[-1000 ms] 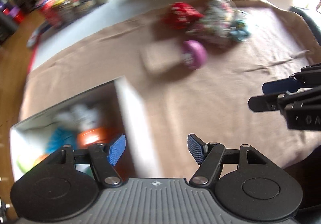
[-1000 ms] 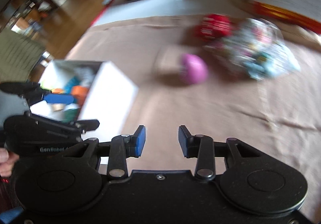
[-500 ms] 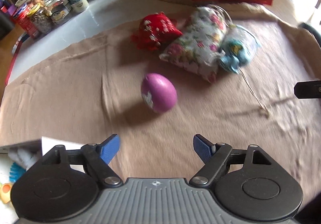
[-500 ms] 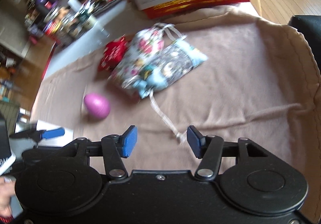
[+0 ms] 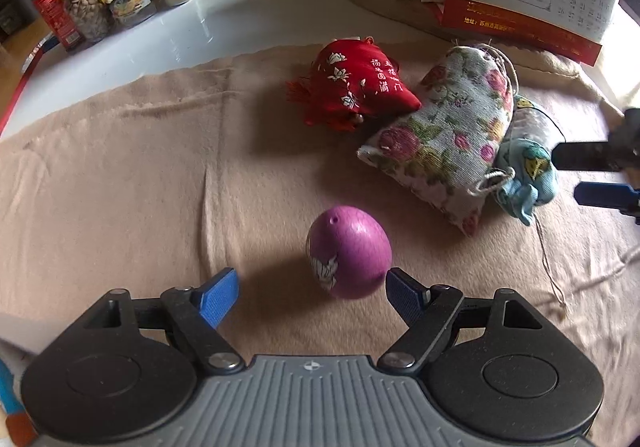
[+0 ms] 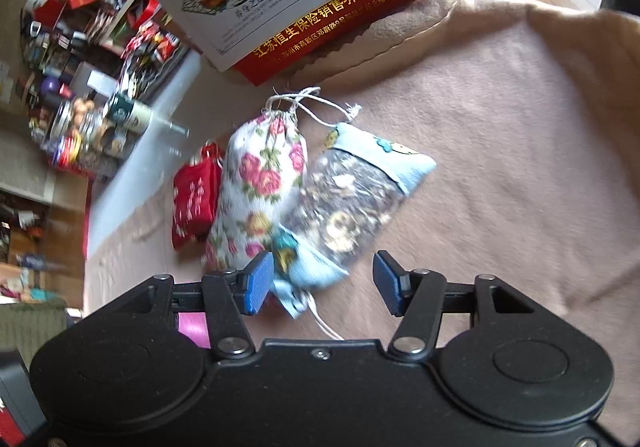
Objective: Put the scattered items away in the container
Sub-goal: 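Grasp the purple egg with the left tool while the right tool grasps the clear-window pouch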
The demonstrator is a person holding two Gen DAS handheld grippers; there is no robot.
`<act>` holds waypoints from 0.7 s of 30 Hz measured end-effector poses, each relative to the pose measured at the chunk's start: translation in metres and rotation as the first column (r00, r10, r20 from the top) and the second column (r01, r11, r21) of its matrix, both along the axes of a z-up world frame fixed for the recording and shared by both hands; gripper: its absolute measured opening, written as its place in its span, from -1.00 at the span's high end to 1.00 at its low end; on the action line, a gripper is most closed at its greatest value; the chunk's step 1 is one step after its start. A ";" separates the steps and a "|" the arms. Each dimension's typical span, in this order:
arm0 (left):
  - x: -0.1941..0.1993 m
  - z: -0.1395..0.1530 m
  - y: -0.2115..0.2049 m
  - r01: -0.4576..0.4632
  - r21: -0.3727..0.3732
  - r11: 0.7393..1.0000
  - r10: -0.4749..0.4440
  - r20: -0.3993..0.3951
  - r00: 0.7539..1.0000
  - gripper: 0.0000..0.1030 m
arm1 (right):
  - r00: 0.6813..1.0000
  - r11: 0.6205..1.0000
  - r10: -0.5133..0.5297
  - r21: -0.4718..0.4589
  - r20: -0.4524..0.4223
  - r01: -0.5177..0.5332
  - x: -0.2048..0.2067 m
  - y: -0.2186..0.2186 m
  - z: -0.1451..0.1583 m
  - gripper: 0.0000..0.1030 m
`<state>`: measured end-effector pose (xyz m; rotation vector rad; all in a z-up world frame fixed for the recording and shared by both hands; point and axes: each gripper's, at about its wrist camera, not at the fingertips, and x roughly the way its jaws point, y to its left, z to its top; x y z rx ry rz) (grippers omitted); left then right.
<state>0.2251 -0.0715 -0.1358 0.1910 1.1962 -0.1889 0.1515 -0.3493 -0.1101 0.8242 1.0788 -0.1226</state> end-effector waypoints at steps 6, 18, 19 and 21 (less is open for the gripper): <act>0.004 -0.008 -0.003 0.001 -0.031 1.000 -0.001 -0.008 1.000 -0.58 | 0.998 0.998 -0.049 0.026 -0.034 0.050 0.011 0.002 -0.016 -0.11; -0.005 -0.017 -0.010 0.064 -0.081 0.995 -0.070 -0.071 0.995 0.08 | 1.000 1.000 0.003 -0.007 -0.005 -0.003 0.003 -0.012 -0.026 0.10; -0.006 -0.016 -0.009 0.059 -0.087 0.994 -0.066 -0.075 0.995 0.08 | 1.000 1.000 0.013 -0.020 -0.003 -0.013 0.001 -0.013 -0.025 0.10; -0.008 -0.014 -0.008 0.064 -0.096 0.993 -0.071 -0.082 0.994 0.09 | 0.999 0.999 0.033 -0.040 -0.007 -0.033 -0.005 -0.016 -0.023 0.10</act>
